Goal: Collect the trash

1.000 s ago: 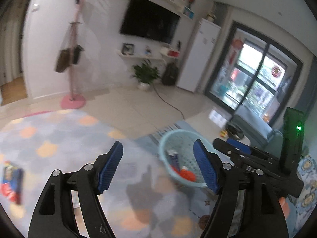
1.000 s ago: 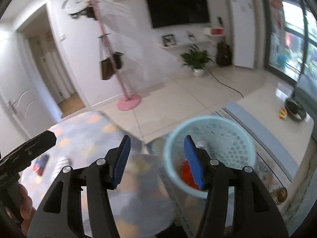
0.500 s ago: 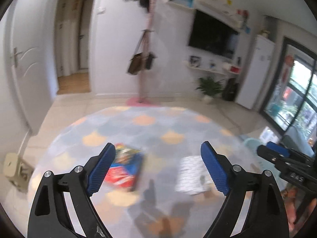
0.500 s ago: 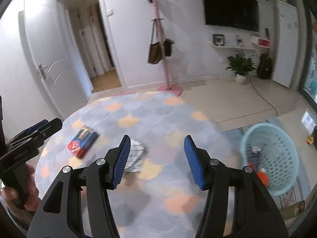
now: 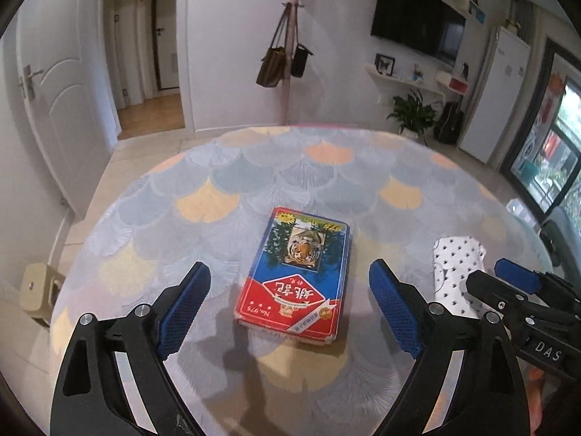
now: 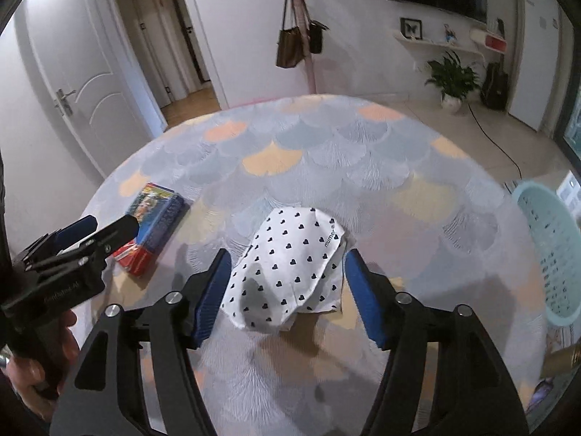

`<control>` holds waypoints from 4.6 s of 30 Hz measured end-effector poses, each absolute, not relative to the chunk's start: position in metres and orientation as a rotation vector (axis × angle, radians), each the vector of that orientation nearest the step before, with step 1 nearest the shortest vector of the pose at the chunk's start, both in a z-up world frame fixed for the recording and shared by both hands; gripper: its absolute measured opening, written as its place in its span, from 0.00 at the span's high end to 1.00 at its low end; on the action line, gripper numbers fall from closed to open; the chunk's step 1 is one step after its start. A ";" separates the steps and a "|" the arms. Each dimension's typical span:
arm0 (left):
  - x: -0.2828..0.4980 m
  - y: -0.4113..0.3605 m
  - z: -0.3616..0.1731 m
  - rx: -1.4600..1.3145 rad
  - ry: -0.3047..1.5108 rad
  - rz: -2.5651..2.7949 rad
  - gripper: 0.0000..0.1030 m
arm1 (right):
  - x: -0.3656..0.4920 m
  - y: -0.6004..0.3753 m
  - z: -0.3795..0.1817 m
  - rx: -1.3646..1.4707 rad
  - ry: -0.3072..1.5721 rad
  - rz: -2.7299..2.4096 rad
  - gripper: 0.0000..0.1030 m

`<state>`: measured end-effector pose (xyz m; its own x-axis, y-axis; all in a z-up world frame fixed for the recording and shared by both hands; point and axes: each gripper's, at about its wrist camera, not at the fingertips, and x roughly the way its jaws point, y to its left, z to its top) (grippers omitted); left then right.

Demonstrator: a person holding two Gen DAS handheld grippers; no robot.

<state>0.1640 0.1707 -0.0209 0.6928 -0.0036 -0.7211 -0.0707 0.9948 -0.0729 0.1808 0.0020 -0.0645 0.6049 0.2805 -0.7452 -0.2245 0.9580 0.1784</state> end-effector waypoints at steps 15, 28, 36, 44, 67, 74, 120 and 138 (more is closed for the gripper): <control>0.169 0.159 -0.038 -0.019 0.846 0.071 0.42 | 0.175 0.020 -0.076 -0.007 0.876 0.310 0.77; 0.140 0.120 0.020 -0.041 0.665 -0.047 0.42 | 0.156 -0.017 -0.033 0.030 0.753 0.285 0.87; 0.134 0.071 0.050 -0.011 0.581 -0.145 0.42 | 0.139 -0.059 0.000 0.050 0.665 0.224 0.87; 0.138 0.003 0.065 0.034 0.538 -0.264 0.42 | 0.126 -0.118 0.019 0.074 0.609 0.121 0.87; 0.225 -0.195 -0.011 0.066 0.800 -0.544 0.42 | 0.161 -0.350 -0.066 0.358 0.798 -0.242 0.87; 0.249 -0.236 -0.044 0.105 0.875 -0.560 0.41 | 0.181 -0.380 -0.109 0.427 0.856 -0.298 0.86; 0.041 -0.019 0.015 0.001 0.316 0.044 0.13 | 0.018 -0.194 -0.011 0.142 0.408 -0.157 0.32; 0.032 -0.023 0.009 0.021 0.308 -0.003 0.08 | 0.008 -0.194 -0.030 0.140 0.415 -0.200 0.32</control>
<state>0.0323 -0.0229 0.0090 0.9530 -0.0001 -0.3029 0.0067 0.9998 0.0205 0.0079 -0.1935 -0.0299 0.8959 -0.1637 -0.4131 0.2207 0.9708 0.0939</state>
